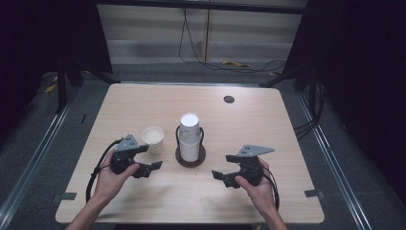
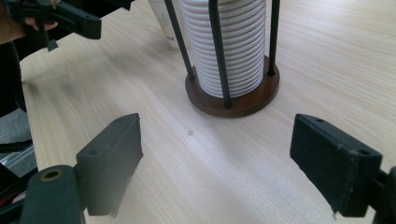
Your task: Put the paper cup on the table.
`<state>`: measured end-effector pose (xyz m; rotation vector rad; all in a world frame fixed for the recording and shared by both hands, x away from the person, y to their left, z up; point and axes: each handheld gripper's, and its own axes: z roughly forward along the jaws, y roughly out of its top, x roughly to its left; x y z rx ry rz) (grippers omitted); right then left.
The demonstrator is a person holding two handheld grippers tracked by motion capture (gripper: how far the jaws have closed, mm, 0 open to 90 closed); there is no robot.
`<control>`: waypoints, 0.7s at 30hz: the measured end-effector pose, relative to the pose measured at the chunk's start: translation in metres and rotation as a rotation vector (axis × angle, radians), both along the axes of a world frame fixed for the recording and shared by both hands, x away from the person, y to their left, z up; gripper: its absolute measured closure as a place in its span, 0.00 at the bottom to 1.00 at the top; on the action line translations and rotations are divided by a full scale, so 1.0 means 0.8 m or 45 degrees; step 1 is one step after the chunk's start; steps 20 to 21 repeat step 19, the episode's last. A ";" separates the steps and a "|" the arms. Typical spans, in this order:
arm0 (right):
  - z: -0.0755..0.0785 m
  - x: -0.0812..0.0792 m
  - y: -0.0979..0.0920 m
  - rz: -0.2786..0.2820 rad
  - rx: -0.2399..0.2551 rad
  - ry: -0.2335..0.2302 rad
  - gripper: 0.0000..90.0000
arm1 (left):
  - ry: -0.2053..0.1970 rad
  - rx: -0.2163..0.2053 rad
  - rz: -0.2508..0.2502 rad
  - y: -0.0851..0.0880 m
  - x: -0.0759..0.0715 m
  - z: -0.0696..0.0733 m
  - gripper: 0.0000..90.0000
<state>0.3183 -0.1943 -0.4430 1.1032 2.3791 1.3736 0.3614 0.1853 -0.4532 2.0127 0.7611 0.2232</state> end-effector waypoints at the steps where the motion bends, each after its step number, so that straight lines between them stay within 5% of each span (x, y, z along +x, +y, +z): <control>1: 0.000 0.000 0.000 -0.003 0.000 0.003 0.18 | 0.009 -0.007 -0.003 0.001 -0.002 -0.003 0.19; 4: -0.002 0.001 0.000 -0.009 0.001 0.010 0.18 | 0.016 0.098 -0.028 -0.004 -0.013 -0.014 0.19; 5: -0.002 0.001 0.000 -0.011 -0.002 0.014 0.18 | 0.033 0.035 -0.022 -0.004 -0.019 -0.019 0.19; 7: -0.004 0.001 0.001 -0.010 -0.003 0.016 0.18 | 0.046 0.016 -0.028 -0.004 -0.022 -0.022 0.19; 10: -0.006 0.002 0.001 -0.010 -0.008 0.017 0.18 | 0.025 0.029 -0.017 -0.005 -0.026 -0.026 0.19; 21: -0.013 0.001 0.001 -0.037 -0.016 0.024 0.18 | 0.078 -0.005 -0.018 0.001 -0.032 -0.039 0.19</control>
